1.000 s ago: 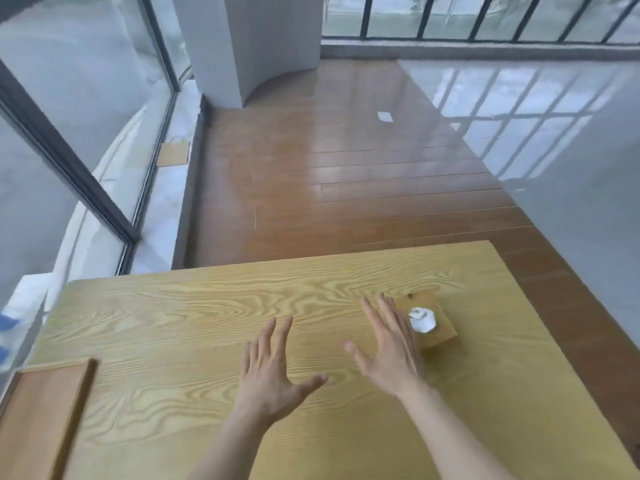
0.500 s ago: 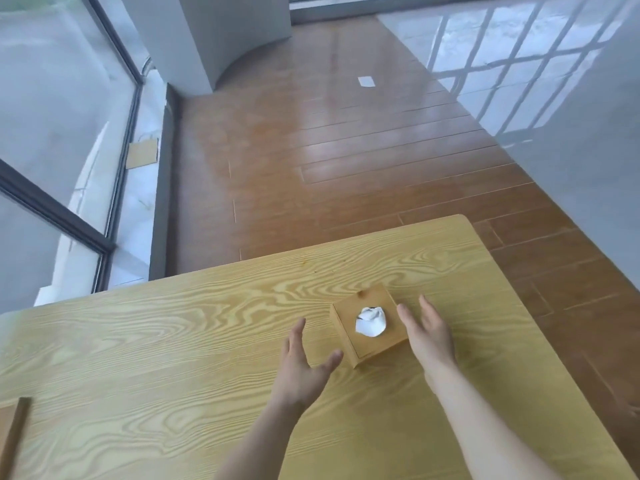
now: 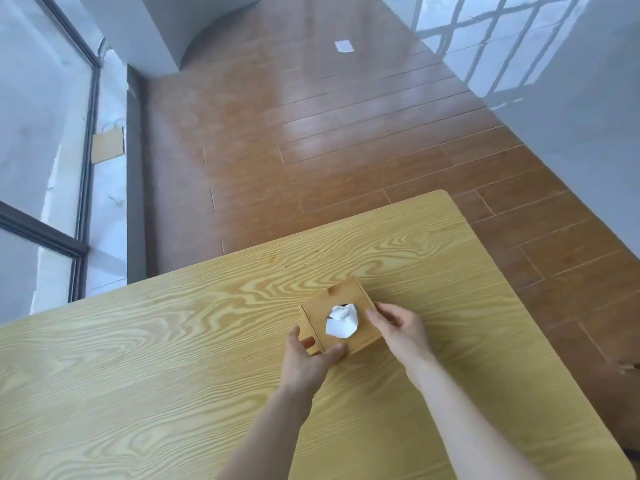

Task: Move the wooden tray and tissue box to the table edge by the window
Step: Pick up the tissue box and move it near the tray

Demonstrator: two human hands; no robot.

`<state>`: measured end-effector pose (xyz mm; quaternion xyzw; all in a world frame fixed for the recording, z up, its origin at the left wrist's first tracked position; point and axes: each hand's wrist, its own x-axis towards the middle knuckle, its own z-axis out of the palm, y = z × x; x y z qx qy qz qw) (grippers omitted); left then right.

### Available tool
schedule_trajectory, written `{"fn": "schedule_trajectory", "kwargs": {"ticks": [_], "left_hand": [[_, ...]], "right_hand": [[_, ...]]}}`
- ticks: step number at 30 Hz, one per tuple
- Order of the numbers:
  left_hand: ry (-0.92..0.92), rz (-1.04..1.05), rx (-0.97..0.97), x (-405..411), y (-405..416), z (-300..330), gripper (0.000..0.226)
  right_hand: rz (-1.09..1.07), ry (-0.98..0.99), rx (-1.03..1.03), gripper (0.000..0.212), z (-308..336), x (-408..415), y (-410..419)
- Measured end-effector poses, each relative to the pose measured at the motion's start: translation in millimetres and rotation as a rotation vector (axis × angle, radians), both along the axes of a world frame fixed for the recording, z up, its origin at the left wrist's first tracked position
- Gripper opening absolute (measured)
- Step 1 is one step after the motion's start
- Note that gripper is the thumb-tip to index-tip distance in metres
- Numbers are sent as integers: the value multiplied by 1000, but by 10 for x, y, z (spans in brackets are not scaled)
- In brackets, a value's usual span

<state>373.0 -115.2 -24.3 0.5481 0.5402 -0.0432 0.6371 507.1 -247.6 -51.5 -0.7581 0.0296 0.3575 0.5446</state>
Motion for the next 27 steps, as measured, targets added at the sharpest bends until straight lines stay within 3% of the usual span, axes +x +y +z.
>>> {"fn": "schedule_trajectory", "kwargs": {"ticks": [14, 22, 27], "left_hand": [[-58, 30, -33, -226, 125, 47, 58], [-73, 107, 13, -668, 528, 313, 58], [-105, 153, 51, -1004, 890, 543, 55]], "right_hand": [[-1, -47, 10, 31, 4, -277, 87], [95, -75, 30, 12, 276, -662, 488], [132, -115, 40, 15, 493, -979, 874]]}}
